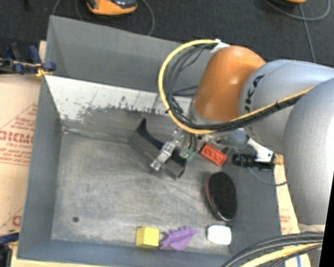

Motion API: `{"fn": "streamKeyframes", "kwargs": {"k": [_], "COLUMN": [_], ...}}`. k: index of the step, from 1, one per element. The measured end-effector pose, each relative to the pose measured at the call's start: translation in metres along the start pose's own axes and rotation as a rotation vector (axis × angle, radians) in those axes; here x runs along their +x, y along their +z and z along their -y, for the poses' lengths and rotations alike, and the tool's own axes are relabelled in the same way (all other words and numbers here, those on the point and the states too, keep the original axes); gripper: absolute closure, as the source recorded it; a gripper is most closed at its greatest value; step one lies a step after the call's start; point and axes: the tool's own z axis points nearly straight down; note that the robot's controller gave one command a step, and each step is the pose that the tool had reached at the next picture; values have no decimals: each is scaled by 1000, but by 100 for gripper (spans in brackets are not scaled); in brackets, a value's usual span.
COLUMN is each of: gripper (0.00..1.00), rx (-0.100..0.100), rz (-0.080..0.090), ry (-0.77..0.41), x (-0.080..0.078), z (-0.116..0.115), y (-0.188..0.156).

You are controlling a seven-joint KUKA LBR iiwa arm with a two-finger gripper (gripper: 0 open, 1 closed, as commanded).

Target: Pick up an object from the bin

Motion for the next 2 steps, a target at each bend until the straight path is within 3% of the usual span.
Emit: {"fn": "streamKeyframes", "kwargs": {"k": [2], "gripper": [100], "rx": [-2], "rz": [3], "ry": [-2], "x": [0], "z": [0], "y": [-20]}}
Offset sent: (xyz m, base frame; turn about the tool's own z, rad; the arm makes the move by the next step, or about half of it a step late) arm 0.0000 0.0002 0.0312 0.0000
